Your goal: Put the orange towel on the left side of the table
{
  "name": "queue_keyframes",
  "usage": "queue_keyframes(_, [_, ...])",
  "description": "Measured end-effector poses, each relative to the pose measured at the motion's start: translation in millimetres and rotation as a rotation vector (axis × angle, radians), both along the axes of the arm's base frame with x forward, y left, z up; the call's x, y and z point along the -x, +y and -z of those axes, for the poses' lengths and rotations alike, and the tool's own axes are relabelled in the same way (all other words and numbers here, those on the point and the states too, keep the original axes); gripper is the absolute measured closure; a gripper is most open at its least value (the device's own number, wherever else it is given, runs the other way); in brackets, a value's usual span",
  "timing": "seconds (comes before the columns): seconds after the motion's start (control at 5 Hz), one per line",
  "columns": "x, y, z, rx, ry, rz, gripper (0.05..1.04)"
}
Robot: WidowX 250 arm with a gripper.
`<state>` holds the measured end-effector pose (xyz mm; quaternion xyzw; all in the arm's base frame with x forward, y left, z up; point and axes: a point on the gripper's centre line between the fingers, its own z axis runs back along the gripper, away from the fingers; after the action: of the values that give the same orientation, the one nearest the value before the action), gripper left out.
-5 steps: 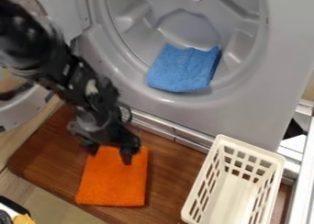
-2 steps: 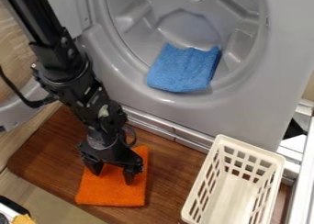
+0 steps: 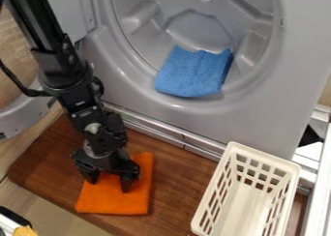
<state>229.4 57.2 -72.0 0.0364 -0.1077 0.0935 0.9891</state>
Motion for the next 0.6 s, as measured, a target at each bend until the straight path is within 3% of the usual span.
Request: queue_keyframes(0.6, [-9.4, 52.1, 0.7, -0.019, 0.006, -0.126, 0.083])
